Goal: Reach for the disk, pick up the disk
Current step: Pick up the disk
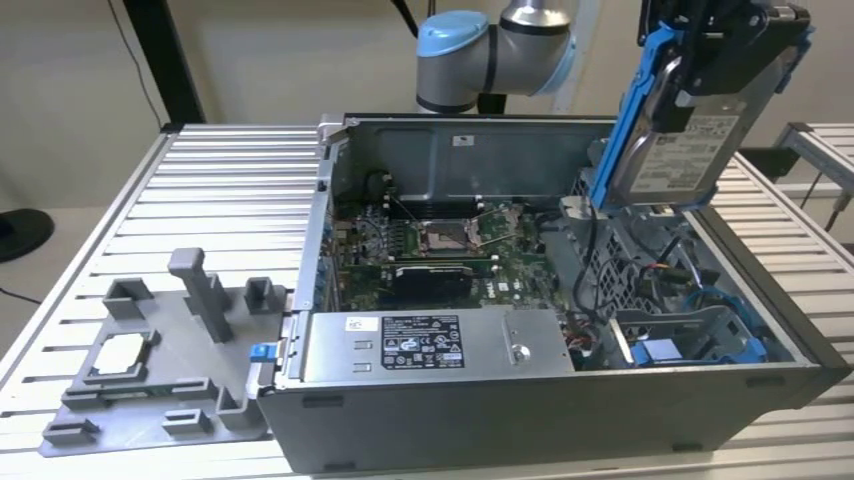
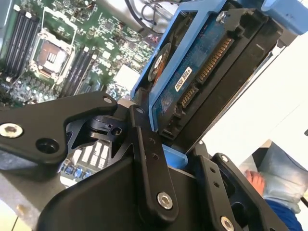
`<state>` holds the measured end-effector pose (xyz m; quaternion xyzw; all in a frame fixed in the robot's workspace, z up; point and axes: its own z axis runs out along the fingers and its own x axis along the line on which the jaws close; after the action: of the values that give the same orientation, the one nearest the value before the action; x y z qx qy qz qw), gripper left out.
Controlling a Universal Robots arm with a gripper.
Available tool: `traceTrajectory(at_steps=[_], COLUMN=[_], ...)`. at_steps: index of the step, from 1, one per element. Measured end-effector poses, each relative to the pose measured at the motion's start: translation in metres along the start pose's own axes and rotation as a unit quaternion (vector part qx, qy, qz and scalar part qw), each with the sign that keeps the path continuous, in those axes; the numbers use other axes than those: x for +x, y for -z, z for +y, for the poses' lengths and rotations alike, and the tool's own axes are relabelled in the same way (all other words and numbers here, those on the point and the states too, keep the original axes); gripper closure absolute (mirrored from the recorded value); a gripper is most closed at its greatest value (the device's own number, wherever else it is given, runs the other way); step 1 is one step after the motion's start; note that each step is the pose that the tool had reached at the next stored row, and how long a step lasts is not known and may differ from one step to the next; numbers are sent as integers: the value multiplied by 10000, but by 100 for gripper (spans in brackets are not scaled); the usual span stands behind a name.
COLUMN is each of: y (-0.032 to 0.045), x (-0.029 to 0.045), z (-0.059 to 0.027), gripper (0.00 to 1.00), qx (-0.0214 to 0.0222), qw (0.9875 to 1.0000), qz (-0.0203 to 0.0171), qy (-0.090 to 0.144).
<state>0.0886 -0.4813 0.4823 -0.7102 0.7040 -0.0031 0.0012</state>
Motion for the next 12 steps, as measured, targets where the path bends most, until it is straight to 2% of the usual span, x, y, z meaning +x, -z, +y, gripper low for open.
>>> traceTrajectory(at_steps=[12], y=[-1], x=[174], z=[-17], gripper=[100], qx=[-78], qw=[10000], qz=[-1], qy=[0])
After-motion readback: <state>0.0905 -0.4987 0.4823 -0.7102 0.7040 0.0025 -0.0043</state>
